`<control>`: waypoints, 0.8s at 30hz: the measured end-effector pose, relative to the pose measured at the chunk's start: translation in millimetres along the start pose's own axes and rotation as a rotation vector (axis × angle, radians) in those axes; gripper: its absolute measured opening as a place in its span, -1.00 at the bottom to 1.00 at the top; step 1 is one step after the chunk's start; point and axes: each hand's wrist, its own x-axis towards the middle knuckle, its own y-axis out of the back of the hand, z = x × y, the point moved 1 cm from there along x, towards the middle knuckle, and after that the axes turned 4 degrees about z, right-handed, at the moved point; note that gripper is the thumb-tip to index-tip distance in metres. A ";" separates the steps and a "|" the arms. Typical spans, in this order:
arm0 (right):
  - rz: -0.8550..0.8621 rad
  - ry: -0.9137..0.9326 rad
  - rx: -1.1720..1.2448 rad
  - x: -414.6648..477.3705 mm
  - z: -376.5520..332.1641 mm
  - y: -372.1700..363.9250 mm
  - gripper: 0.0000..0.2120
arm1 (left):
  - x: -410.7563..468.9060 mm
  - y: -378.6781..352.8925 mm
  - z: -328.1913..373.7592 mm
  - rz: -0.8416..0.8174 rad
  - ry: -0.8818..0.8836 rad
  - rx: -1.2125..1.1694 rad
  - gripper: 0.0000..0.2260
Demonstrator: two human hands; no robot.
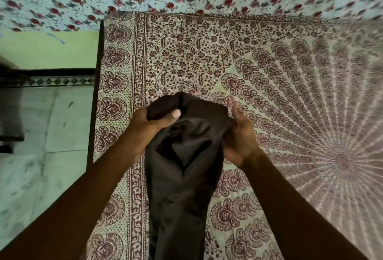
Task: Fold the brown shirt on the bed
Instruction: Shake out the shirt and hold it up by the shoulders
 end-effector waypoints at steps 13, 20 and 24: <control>0.065 0.072 -0.135 -132.4 31.3 -20.4 -0.84 | -128.4 -43.7 15.1 0.024 0.015 -0.119 -0.74; -0.162 0.236 -0.173 -163.7 11.2 -18.4 -0.58 | -167.5 -44.8 32.2 0.053 -0.053 -0.002 -0.85; -0.179 0.240 -0.053 -199.0 2.4 -7.0 -0.33 | -198.9 -42.7 57.8 0.075 -0.117 -0.104 -0.86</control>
